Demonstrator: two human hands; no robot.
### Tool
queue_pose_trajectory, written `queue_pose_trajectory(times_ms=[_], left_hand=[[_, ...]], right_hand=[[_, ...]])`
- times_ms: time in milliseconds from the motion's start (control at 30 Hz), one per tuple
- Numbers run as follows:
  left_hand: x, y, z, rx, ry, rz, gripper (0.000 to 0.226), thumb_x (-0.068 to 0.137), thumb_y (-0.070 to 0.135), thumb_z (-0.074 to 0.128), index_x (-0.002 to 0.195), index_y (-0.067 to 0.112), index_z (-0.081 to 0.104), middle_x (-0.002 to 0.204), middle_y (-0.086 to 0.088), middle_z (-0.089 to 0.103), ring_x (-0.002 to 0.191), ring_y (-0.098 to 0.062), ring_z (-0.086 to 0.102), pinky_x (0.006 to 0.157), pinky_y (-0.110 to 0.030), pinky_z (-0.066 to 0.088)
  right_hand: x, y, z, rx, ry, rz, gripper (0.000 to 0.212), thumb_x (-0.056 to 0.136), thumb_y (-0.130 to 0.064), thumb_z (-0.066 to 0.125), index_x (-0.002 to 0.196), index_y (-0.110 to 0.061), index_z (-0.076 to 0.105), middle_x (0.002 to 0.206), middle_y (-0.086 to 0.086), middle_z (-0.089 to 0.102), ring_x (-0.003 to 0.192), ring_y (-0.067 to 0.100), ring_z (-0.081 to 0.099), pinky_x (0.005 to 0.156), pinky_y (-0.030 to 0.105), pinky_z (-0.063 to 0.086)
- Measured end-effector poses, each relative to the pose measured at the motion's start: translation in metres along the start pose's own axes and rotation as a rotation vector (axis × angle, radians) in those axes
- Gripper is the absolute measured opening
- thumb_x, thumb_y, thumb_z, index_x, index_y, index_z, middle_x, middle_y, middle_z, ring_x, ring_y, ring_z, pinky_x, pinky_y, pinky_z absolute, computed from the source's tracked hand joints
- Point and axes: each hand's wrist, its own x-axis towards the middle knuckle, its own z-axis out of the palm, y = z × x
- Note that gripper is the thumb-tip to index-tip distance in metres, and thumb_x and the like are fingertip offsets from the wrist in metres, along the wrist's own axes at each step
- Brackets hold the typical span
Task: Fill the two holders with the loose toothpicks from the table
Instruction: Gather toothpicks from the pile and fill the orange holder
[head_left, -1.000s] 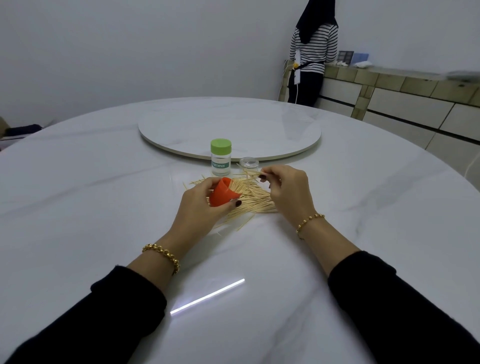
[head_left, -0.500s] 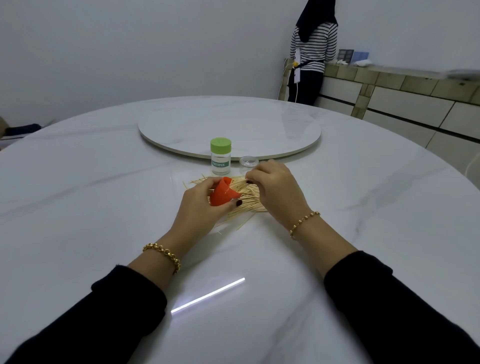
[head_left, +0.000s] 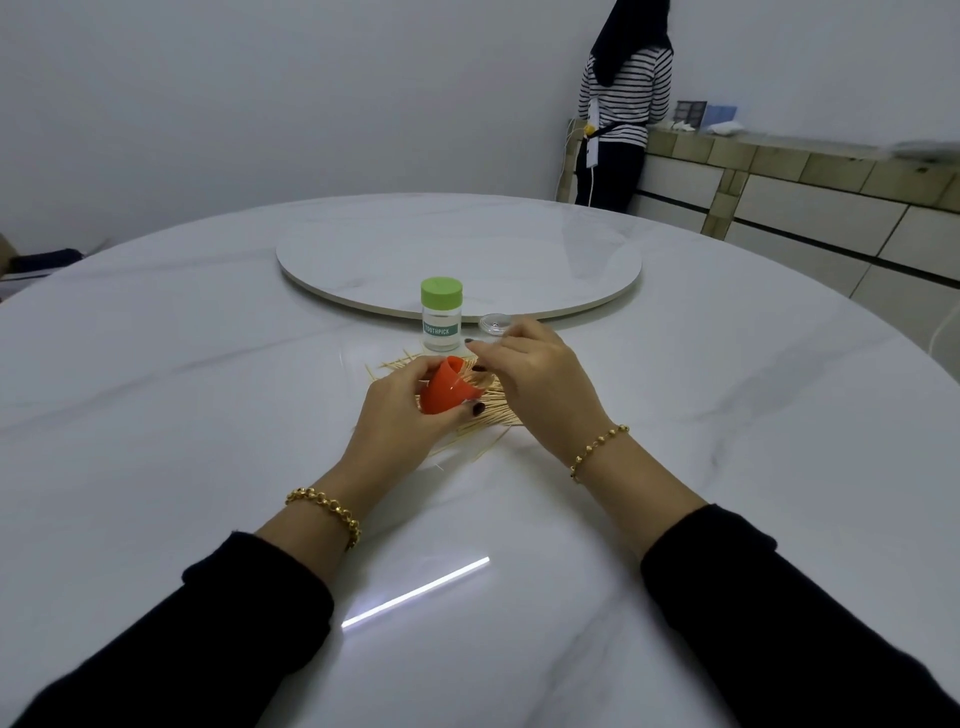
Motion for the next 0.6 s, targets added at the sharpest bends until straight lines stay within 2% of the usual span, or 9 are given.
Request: queue_pose_trajectory(times_ms=[100, 200, 267, 300, 367, 433, 500, 567, 600], left_hand=[[0.0, -0.001, 0.0, 0.0, -0.001, 0.001, 0.047, 0.074, 0.027, 0.079, 0.116, 0.025, 0.057, 0.098, 0.018, 0.056, 0.087, 0.013, 0.051, 0.07, 0.0, 0.042], [0.0, -0.001, 0.0, 0.0, -0.002, 0.005, 0.05, 0.074, 0.028, 0.079, 0.119, 0.024, 0.057, 0.104, 0.015, 0.057, 0.089, 0.006, 0.054, 0.07, -0.002, 0.044], [0.001, -0.001, 0.0, 0.009, -0.005, 0.005, 0.053, 0.075, 0.03, 0.078, 0.122, 0.022, 0.056, 0.107, 0.014, 0.056, 0.094, 0.0, 0.053, 0.07, -0.004, 0.044], [0.001, -0.001, 0.0, 0.012, -0.009, 0.002, 0.054, 0.075, 0.031, 0.078, 0.123, 0.022, 0.056, 0.109, 0.013, 0.056, 0.097, -0.002, 0.053, 0.07, -0.004, 0.044], [0.001, -0.001, 0.001, 0.009, -0.015, -0.002, 0.055, 0.076, 0.032, 0.077, 0.125, 0.022, 0.055, 0.111, 0.013, 0.055, 0.101, -0.004, 0.052, 0.07, -0.004, 0.043], [0.001, -0.001, 0.001, 0.011, -0.014, 0.001, 0.055, 0.076, 0.031, 0.077, 0.125, 0.022, 0.055, 0.111, 0.013, 0.055, 0.102, -0.004, 0.051, 0.071, -0.003, 0.042], [0.001, -0.001, 0.002, 0.012, -0.012, 0.012, 0.055, 0.075, 0.029, 0.078, 0.125, 0.021, 0.056, 0.11, 0.012, 0.055, 0.102, -0.004, 0.051, 0.072, -0.001, 0.041], [0.001, -0.001, 0.003, -0.001, -0.015, 0.022, 0.053, 0.075, 0.027, 0.079, 0.123, 0.02, 0.057, 0.109, 0.012, 0.057, 0.101, -0.004, 0.053, 0.073, 0.001, 0.041], [0.0, -0.001, 0.004, -0.007, -0.018, 0.026, 0.052, 0.075, 0.026, 0.079, 0.123, 0.021, 0.058, 0.109, 0.012, 0.058, 0.101, -0.004, 0.054, 0.074, 0.0, 0.041]], right_hand=[[-0.003, 0.001, 0.0, 0.087, 0.048, 0.087, 0.018, 0.083, 0.002, 0.061, 0.097, -0.001, 0.072, 0.078, 0.006, 0.073, 0.083, 0.027, 0.065, 0.073, 0.032, 0.054], [-0.003, -0.002, -0.005, 0.263, 0.095, 0.325, 0.025, 0.092, -0.01, 0.048, 0.101, -0.006, 0.071, 0.093, 0.004, 0.072, 0.089, 0.017, 0.066, 0.079, 0.025, 0.051], [-0.003, -0.004, -0.009, 0.354, 0.143, 0.473, 0.022, 0.094, -0.006, 0.048, 0.097, -0.009, 0.069, 0.094, -0.001, 0.072, 0.078, 0.001, 0.062, 0.07, 0.015, 0.046], [-0.003, -0.005, -0.01, 0.396, 0.165, 0.543, 0.021, 0.096, -0.005, 0.047, 0.095, -0.011, 0.067, 0.094, -0.003, 0.072, 0.069, -0.002, 0.058, 0.063, 0.011, 0.042], [-0.002, -0.008, -0.011, 0.502, 0.204, 0.687, 0.021, 0.1, -0.01, 0.041, 0.091, -0.016, 0.058, 0.098, -0.006, 0.073, 0.062, 0.007, 0.059, 0.055, 0.02, 0.042], [-0.001, -0.012, -0.01, 0.595, 0.228, 0.788, 0.019, 0.103, -0.015, 0.035, 0.089, -0.014, 0.049, 0.103, -0.004, 0.072, 0.082, 0.017, 0.065, 0.067, 0.033, 0.05], [0.0, -0.017, -0.008, 0.658, 0.229, 0.817, 0.019, 0.103, -0.015, 0.033, 0.091, -0.007, 0.044, 0.107, -0.002, 0.072, 0.101, 0.013, 0.065, 0.077, 0.026, 0.051], [-0.001, -0.021, -0.005, 0.685, 0.196, 0.795, 0.018, 0.104, -0.015, 0.033, 0.093, -0.006, 0.044, 0.109, -0.002, 0.071, 0.108, 0.004, 0.062, 0.084, 0.016, 0.047], [-0.001, -0.022, -0.003, 0.684, 0.166, 0.774, 0.016, 0.103, -0.015, 0.033, 0.095, -0.008, 0.045, 0.109, -0.002, 0.07, 0.107, 0.0, 0.061, 0.087, 0.015, 0.046]])
